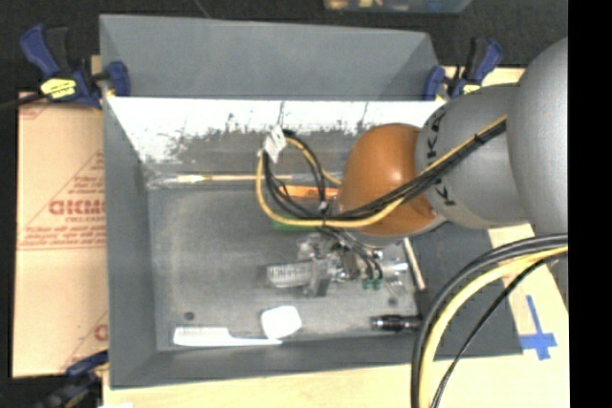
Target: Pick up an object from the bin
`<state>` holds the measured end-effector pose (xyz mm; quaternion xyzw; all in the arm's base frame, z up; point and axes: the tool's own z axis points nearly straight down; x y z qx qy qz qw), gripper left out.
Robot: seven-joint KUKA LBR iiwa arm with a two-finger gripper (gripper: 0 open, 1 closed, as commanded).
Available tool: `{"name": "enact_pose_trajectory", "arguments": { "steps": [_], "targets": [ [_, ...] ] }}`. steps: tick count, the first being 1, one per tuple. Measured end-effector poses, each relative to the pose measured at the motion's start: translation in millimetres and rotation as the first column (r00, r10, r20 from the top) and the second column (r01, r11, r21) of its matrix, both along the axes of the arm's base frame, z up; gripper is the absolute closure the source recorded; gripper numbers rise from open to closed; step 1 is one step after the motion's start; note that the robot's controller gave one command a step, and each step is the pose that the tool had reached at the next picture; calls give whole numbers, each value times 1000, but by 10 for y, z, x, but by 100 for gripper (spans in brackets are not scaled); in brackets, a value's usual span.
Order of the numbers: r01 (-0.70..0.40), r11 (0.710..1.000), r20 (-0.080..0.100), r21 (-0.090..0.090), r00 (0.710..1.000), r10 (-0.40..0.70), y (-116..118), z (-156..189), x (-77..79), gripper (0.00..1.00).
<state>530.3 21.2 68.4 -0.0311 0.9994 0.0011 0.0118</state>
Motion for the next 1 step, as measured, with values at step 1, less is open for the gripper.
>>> {"name": "enact_pose_trajectory", "arguments": {
  "steps": [1],
  "targets": [
    [1,1000,-10,-1,1000,-1,-4,242,-29,100]
  ]
}}
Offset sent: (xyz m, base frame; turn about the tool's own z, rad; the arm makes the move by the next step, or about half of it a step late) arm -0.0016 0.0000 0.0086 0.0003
